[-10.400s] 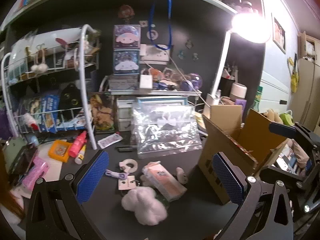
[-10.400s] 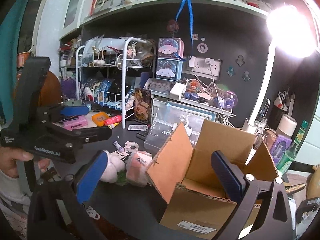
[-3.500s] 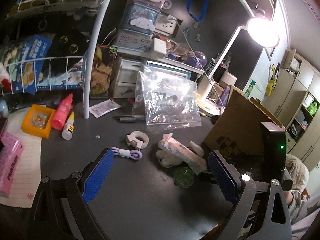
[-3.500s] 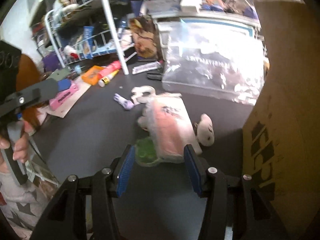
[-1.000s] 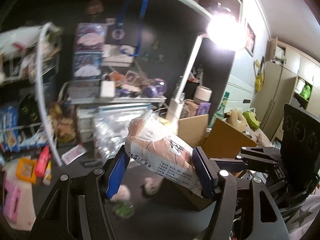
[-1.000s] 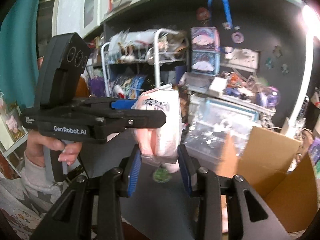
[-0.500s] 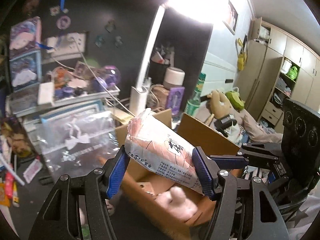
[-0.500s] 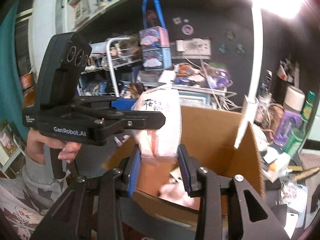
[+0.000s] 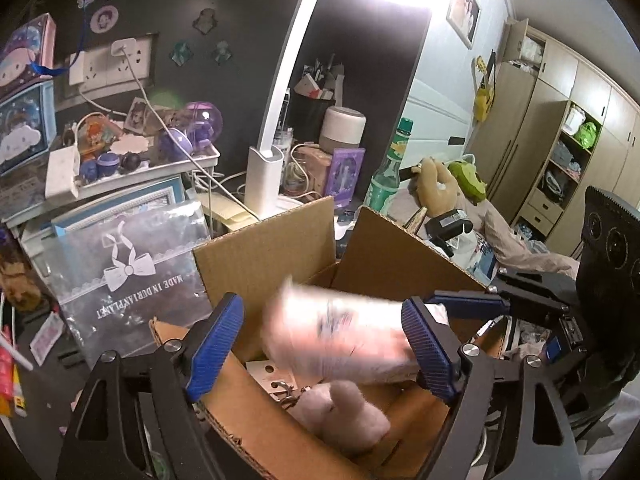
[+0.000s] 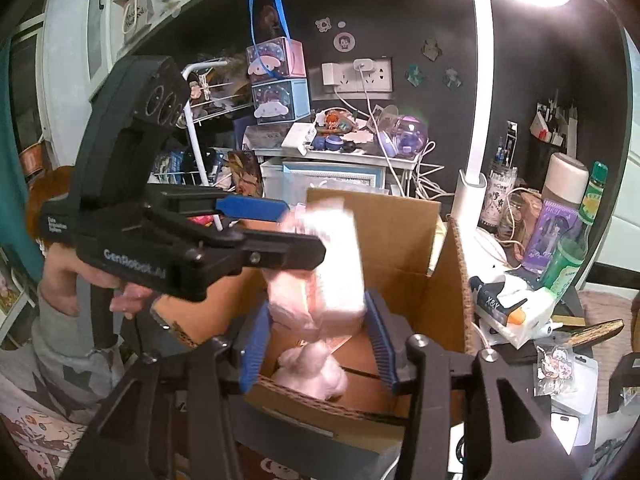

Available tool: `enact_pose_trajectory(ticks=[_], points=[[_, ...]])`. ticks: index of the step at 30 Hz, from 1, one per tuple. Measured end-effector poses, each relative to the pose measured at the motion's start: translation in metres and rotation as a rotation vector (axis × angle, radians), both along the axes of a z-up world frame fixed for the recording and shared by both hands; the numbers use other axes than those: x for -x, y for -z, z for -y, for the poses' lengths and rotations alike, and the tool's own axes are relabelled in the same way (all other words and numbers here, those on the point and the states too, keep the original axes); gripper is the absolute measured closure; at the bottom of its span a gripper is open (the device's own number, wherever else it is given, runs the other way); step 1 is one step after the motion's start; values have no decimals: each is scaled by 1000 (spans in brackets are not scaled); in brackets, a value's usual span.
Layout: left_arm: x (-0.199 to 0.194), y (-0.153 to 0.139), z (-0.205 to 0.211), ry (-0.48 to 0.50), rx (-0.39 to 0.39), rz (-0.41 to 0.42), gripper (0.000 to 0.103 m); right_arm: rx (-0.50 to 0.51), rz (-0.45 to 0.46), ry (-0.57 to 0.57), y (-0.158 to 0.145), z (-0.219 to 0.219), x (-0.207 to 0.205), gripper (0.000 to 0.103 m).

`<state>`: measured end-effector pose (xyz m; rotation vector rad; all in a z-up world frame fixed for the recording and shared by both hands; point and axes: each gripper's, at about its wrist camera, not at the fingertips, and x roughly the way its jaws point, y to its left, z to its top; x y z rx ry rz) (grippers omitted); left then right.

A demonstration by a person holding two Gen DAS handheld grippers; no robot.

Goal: Organize objects
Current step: 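Lower the packaged bag into the cardboard box and open the right tool, then move the left tool back to the green jelly cup on the desk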

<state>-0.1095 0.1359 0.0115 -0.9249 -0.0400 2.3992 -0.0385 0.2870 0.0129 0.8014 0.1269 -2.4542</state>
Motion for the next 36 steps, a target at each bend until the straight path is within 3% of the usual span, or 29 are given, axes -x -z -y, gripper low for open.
enact_pose_trajectory(ticks=[13, 20, 23, 30, 36], points=[[-12, -7, 13, -11, -7, -27, 21, -15, -13, 16, -2, 3, 0, 58], [-23, -11, 27, -23, -25, -47, 21, -22, -37, 31, -8, 9, -8, 42], [-29, -13, 35, -35, -34, -59, 21, -23, -45, 31, -12, 13, -11, 41], [-49, -15, 75, -92, -57, -91, 21, -31, -62, -6, -21, 37, -21, 41], [-68, -13, 125, -176, -70, -118, 20, -38, -72, -101, -24, 79, -31, 41]])
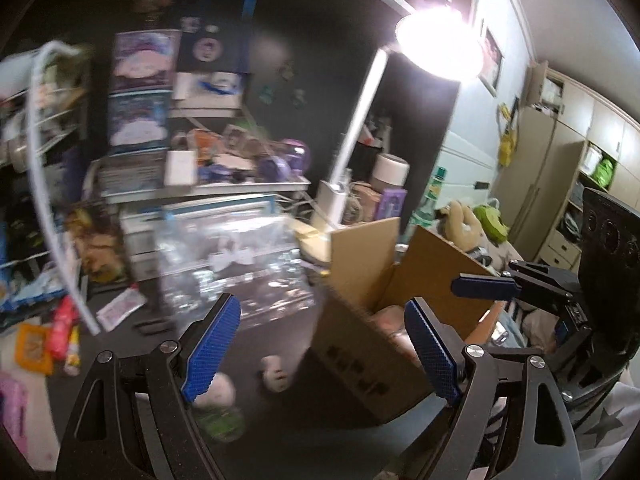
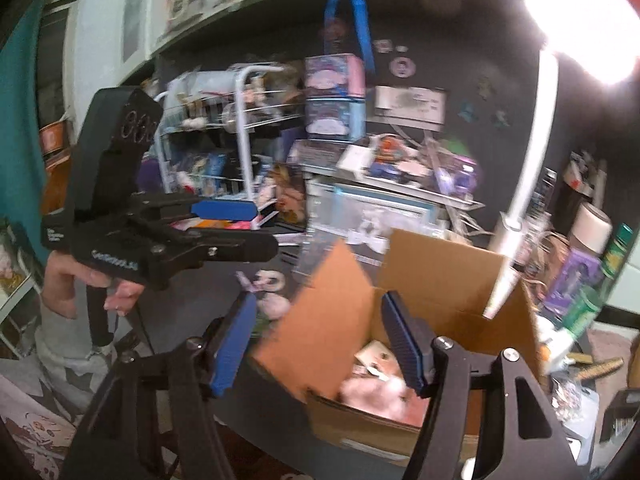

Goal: Organize objects
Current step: 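Move the left tool back to the green jelly cup on the desk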

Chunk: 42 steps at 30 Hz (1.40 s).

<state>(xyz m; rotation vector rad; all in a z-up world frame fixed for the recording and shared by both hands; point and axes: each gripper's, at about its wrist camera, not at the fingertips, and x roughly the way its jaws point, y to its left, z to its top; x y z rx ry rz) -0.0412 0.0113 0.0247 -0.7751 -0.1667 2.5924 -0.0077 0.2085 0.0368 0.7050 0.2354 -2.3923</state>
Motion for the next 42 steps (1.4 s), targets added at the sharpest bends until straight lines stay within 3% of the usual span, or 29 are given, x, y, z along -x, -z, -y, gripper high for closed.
enact_pose_trajectory(ticks=[7, 16, 21, 25, 34, 42], points=[[-25, 20, 64, -121, -13, -1, 14, -23, 27, -141, 11, 66, -8, 41], [-37, 65, 109, -193, -18, 76, 12, -65, 162, -246, 65, 142, 3, 41], [-36, 98, 120, -196, -37, 149, 12, -96, 291, -187, 118, 157, 31, 41], [-31, 117, 125, -198, -52, 199, 12, -135, 293, -89, 143, 158, 52, 42], [-19, 138, 129, -193, -80, 254, 12, -182, 282, -40, 165, 167, 80, 44], [-16, 143, 133, -201, -86, 271, 12, -199, 282, -45, 172, 174, 90, 58]])
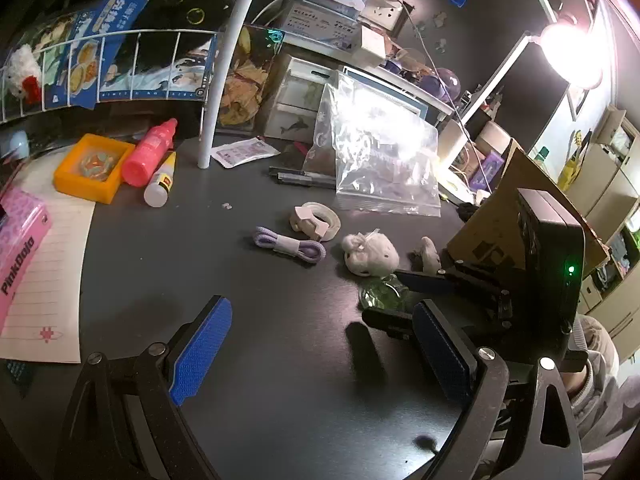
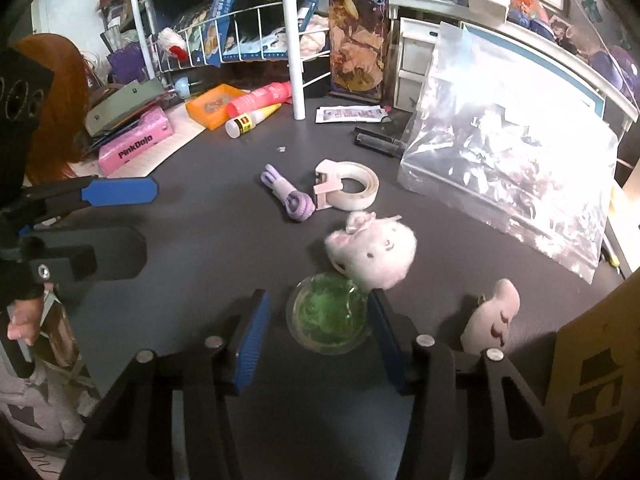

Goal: Organize objects
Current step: 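Move the left tool back to the green jelly cup on the desk, then close the left tool on the green jelly cup and lift it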

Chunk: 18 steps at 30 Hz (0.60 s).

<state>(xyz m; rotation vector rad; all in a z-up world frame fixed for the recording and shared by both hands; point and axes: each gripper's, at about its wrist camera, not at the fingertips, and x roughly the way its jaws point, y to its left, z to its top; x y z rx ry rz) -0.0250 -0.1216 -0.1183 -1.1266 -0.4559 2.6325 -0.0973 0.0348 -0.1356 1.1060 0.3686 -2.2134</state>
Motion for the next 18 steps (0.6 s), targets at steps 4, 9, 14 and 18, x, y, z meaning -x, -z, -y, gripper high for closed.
enact_pose_trajectory(ticks=[4, 9, 14, 18], points=[[0, 0, -1, -2, 0, 2, 12, -19, -15, 4, -1, 2, 2, 68], [1, 1, -4, 7, -3, 6, 12, -39, -42, -9, -1, 3, -4, 68], [-1, 1, -7, 29, -31, 5, 12, -15, -41, -32, -4, -1, -13, 68], [-1, -1, -10, 71, -93, 1, 12, 18, -52, -61, -14, -2, -24, 68]])
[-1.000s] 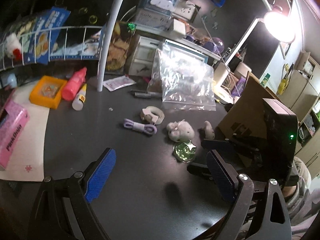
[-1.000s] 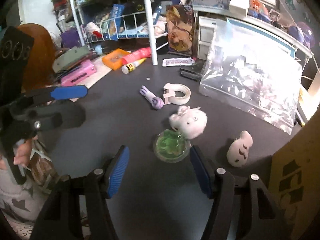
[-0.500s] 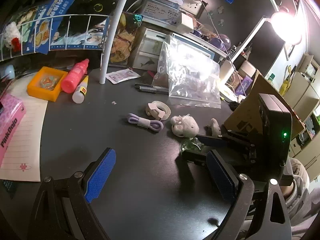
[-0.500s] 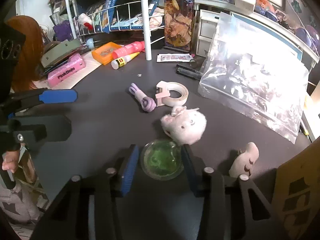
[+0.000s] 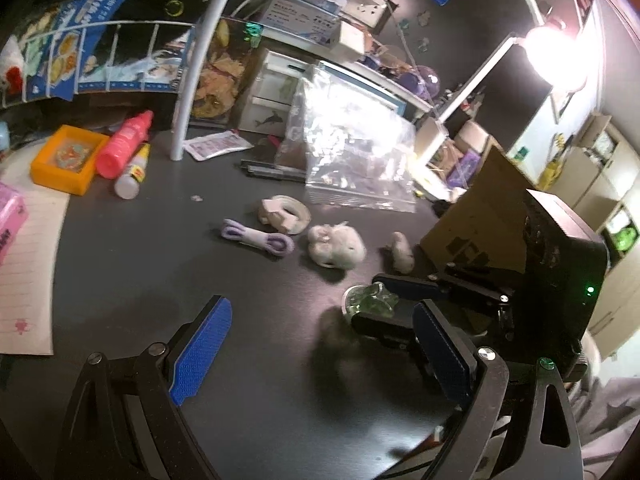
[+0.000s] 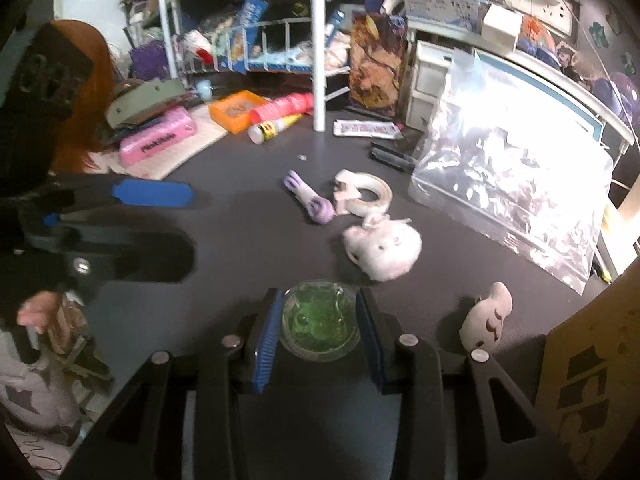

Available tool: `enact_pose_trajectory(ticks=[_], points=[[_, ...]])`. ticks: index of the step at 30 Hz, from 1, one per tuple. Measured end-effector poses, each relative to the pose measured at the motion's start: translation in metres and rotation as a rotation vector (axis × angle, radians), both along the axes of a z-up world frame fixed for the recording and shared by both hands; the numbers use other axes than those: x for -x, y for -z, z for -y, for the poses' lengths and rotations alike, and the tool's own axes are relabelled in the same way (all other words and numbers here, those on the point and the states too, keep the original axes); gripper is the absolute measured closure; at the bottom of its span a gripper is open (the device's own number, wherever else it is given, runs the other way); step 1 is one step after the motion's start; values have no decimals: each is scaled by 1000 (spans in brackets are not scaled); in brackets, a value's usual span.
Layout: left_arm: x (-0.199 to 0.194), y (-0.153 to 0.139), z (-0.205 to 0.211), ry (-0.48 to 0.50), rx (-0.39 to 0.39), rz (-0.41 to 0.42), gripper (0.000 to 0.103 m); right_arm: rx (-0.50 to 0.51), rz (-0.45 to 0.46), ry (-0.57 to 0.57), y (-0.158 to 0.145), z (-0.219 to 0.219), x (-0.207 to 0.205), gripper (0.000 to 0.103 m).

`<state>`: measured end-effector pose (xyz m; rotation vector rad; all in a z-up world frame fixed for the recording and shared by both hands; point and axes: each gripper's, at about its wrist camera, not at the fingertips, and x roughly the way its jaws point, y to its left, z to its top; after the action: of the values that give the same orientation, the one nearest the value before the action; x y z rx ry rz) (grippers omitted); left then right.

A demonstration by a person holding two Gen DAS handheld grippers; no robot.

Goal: Organize objects
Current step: 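Close the left tool on the green jelly cup and lift it, then carry the jelly cup into the cardboard box and open the left tool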

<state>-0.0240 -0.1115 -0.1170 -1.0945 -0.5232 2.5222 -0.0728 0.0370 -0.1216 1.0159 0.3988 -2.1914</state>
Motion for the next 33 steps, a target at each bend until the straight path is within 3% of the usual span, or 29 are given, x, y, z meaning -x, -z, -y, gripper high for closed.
enact_pose_trajectory(ticks=[9, 13, 16, 24, 33], points=[[2, -9, -13, 134, -183, 5, 13, 61, -125, -118, -41, 2, -41, 68], [0, -21, -23, 167, -218, -19, 13, 69, -198, -153, -58, 2, -57, 68], [-2, -33, -30, 187, -241, -41, 27, 90, -228, -166, -69, -2, -63, 68], [-5, -70, -55, 228, -235, -101, 45, 133, -307, -152, -96, -27, -74, 68], [14, -113, -116, 325, -164, -157, 51, 187, -389, -87, -127, -80, -75, 68]])
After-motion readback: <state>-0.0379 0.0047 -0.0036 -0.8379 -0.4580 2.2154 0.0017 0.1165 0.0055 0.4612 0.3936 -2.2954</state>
